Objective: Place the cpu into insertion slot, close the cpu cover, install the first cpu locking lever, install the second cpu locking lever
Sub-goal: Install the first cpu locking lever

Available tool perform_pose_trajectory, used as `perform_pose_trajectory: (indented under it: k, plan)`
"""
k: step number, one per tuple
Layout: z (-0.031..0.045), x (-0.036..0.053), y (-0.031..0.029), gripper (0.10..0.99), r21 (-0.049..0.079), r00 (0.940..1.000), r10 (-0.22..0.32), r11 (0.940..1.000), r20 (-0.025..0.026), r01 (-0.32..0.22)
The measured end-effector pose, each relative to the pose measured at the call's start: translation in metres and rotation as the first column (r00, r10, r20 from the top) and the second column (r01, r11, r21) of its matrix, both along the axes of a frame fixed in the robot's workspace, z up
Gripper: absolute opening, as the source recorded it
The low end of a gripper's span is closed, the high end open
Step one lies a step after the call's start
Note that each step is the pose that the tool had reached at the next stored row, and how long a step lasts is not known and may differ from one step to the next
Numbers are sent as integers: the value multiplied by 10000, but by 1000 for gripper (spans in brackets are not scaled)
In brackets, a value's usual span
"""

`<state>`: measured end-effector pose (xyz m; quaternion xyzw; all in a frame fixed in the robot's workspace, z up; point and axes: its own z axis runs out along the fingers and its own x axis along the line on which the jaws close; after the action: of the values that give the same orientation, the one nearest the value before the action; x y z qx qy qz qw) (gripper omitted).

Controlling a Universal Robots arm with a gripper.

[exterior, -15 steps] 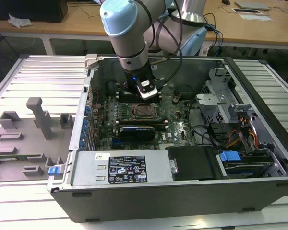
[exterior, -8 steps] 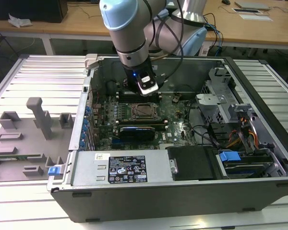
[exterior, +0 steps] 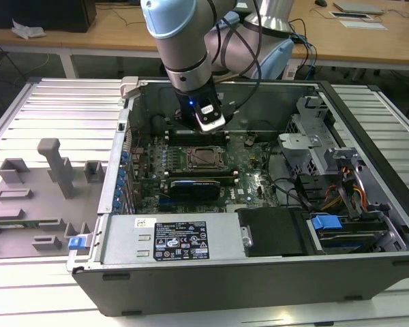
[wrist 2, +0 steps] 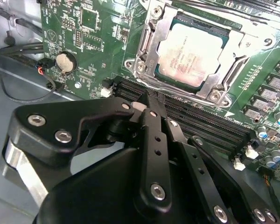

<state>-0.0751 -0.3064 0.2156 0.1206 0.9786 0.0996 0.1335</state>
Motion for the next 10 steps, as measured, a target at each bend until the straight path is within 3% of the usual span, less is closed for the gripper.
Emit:
perform_pose_trajectory:
  k: [4, 6, 8, 9, 10]
  plan:
    - [0, 0, 0, 106, -3, 10000, 0, 10000, -2, 0]
    - [0, 0, 0, 106, -6, 10000, -2, 10000, -26, 1]
    - [-1, 0, 0, 106, -57, 10000, -2, 10000, -82, 2]
    - [-3, 1, 0, 106, -156, 9999, -2, 9999, -170, -1]
    - [-4, 2, 0, 106, -200, 9998, -2, 9998, -214, -2]
